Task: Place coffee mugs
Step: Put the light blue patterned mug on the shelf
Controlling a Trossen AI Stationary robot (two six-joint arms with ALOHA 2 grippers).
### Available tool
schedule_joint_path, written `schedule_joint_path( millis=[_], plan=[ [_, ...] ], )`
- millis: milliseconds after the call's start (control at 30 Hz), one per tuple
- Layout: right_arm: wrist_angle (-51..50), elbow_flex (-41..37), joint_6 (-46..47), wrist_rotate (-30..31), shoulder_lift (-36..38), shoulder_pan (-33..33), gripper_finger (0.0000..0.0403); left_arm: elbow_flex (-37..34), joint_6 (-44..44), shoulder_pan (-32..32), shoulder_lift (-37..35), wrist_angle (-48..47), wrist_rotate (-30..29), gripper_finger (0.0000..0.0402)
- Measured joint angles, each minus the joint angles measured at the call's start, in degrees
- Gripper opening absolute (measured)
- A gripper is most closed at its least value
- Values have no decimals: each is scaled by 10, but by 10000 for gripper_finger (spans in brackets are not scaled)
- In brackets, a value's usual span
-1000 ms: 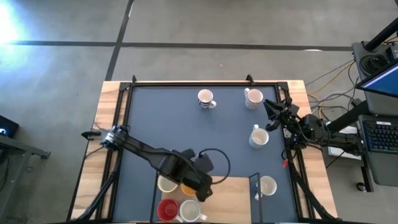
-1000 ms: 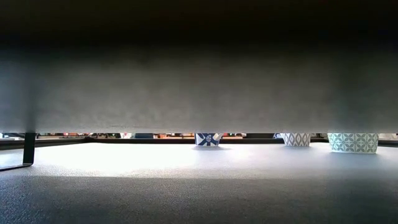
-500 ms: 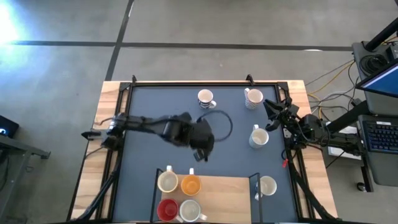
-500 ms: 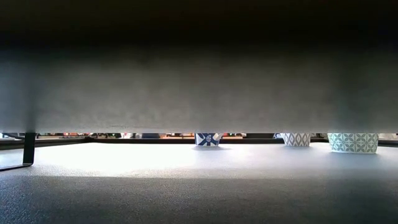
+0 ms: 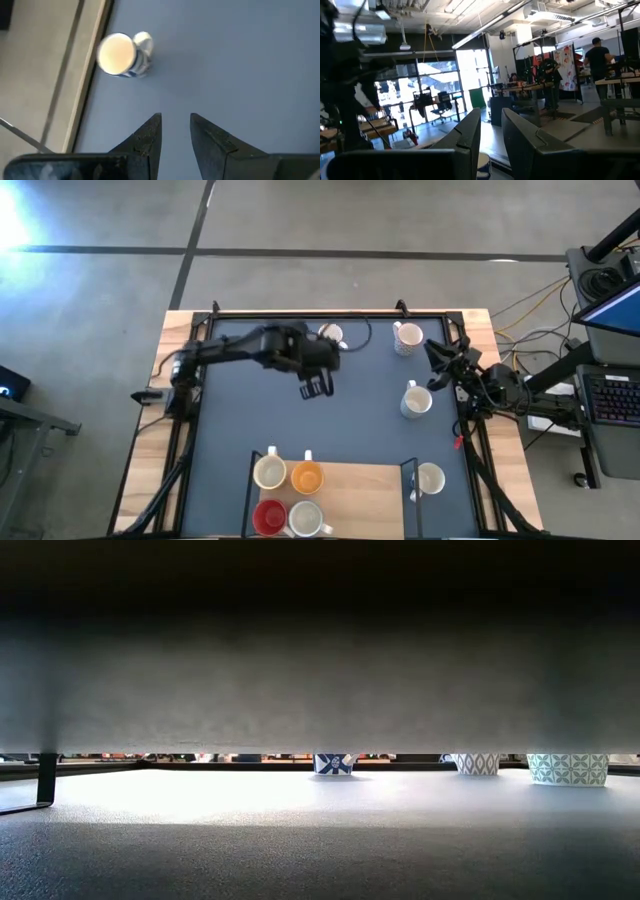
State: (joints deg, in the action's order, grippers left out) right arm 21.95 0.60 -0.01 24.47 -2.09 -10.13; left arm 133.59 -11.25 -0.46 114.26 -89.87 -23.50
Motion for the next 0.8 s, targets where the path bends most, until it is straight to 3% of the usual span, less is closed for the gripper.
schedule_joint_path(
  millis=[167, 333, 467, 633, 800],
  plan=[
    [3, 0, 17, -1, 0, 0, 68, -69, 47, 61, -59, 0, 2, 84],
    [17, 0, 86, 10, 1, 0, 68, -222, 51, 131, -161, 69, 63, 84],
    [22, 0, 138, 16, 1, 0, 68, -382, 74, 157, -256, 243, 121, 84],
    [38, 2, 164, 73, -2, 0, 68, -567, 93, 159, -345, 518, 175, 84],
    [-35, 43, 239, 63, -32, 0, 68, -693, 43, 158, -403, 658, 185, 84]
  ],
)
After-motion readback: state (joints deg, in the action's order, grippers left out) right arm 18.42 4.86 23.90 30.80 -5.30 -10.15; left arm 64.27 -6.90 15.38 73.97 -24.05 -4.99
